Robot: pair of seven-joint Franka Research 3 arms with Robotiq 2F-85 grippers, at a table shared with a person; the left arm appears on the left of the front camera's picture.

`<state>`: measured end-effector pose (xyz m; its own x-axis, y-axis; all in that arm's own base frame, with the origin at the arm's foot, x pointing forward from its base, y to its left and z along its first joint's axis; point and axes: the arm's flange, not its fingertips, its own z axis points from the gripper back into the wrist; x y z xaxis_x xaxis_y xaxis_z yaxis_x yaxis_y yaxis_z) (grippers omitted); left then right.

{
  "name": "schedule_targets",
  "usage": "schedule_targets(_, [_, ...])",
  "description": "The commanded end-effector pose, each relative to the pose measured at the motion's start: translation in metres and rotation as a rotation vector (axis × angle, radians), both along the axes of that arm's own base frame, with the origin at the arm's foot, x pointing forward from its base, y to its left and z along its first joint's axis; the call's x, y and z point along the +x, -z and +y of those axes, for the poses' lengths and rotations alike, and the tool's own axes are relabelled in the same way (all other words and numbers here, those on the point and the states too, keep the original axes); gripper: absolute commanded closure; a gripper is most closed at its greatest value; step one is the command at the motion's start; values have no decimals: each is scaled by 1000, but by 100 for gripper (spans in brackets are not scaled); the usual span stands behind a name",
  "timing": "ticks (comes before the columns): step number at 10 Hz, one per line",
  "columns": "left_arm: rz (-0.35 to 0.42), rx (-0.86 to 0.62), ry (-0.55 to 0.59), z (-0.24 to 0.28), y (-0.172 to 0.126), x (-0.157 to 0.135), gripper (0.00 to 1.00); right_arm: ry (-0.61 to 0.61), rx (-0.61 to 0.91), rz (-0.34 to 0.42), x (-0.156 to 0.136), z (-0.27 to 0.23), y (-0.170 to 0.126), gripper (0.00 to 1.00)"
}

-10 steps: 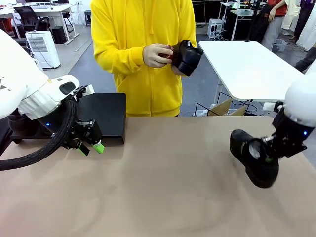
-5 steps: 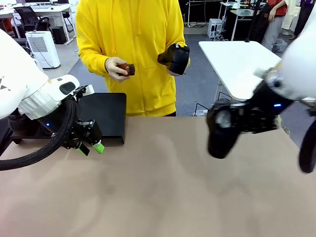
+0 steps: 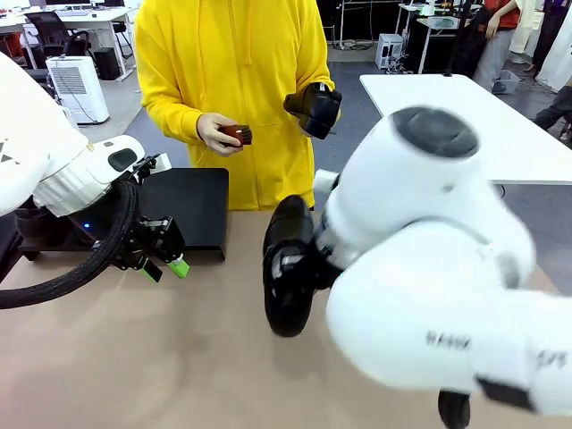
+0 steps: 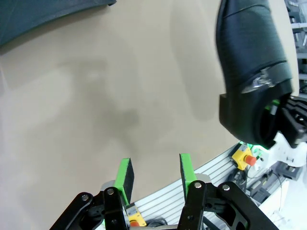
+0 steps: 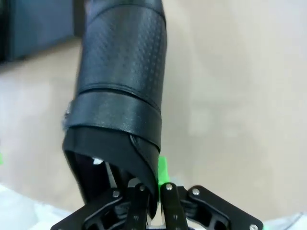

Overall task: Organize the shoes by placing them on the stand.
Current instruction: Pick up one Shoe and place it in the middle of the table.

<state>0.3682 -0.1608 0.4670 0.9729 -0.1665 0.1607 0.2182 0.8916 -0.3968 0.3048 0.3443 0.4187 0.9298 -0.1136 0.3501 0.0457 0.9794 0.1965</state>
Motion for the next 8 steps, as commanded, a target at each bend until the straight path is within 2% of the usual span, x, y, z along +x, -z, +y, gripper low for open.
schedule_targets(1, [1, -6, 11, 2, 0, 0, 47, 70, -61, -36, 19, 9, 10, 100])
schedule_targets(6, [1, -6, 11, 2, 0, 0, 47, 42, -87, 49, 3, 16, 34, 100])
schedule_targets(8, [1, -6, 11, 2, 0, 0, 47, 39, -95, 80, 9, 15, 43, 100])
